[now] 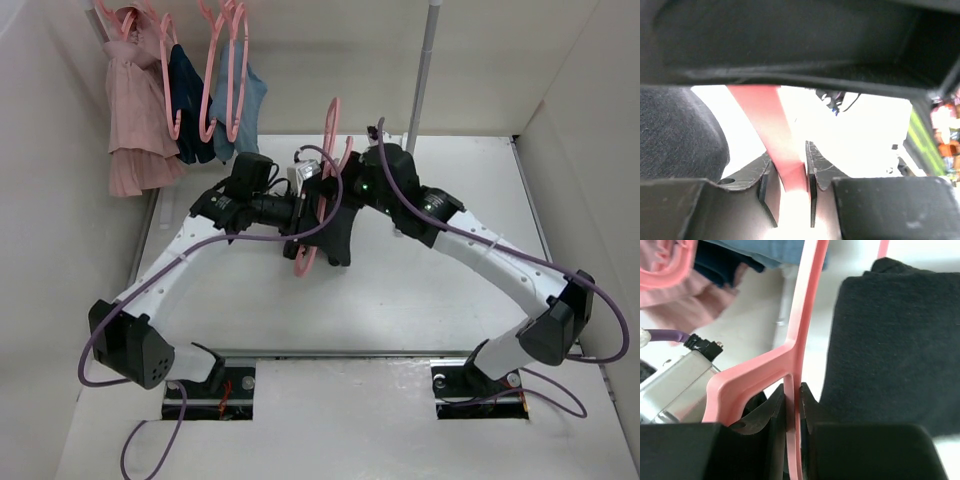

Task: Place the trousers on the hanger
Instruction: Place the hanger at the clothesline.

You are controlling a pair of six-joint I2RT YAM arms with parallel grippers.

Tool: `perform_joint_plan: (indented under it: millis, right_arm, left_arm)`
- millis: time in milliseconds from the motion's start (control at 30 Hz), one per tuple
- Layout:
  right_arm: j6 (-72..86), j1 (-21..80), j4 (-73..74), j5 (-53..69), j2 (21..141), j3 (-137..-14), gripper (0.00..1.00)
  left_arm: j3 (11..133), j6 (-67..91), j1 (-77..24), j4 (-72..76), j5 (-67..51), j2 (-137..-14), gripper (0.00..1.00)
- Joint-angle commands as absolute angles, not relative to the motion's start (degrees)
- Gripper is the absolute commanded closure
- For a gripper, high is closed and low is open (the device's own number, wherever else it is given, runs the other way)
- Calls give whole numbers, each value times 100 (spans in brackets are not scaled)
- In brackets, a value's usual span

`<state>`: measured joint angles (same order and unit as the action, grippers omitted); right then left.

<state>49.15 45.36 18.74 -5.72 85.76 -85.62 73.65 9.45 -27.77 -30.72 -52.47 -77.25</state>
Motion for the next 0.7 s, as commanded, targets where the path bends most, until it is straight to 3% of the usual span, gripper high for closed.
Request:
perform_joint_plan:
  millis: [0, 33, 67, 100, 133, 167, 200, 433, 567, 667]
  right_arm:
    - [4975, 4176, 870, 227, 8639, -9105, 92]
    - [4888, 4114, 809, 385, 8701, -9158, 68]
    - [4800, 4113, 809, 526, 8701, -9158, 55]
    - [4747, 4026, 809, 745, 8701, -9219, 32]
    - [4746, 3964, 809, 799, 8701, -9220, 31]
    - [4668, 3964, 809, 800, 8632, -9220, 10]
    - [4589, 3912, 809, 800, 8570, -9220, 3]
    - [4526, 3446, 809, 747, 7577, -8447, 0]
    - [4474, 3218, 809, 686, 7032, -7929, 0]
    - [4351, 3164, 1107, 581, 6759, -7734, 0]
  left_arm:
    - [7892, 931, -2558, -2567, -6002, -7550, 100]
    - [7962, 1053, -2418, -2506, -6073, -7550, 100]
    - [8041, 1255, -2339, -2444, -6152, -7550, 100]
    - [8242, 1335, -2207, -2374, -6326, -7663, 100]
    - [8392, 1397, -2206, -2373, -6389, -7664, 100]
    - [8533, 1458, -2067, -2373, -6451, -7760, 100]
    - [8691, 1607, -2005, -2295, -6582, -7813, 100]
    - [9817, 3170, -1591, -627, -6987, -8305, 100]
    - [9940, 4962, -1389, 1705, -7233, -8692, 100]
    - [10264, 5817, -1161, 2477, -7233, -9095, 100]
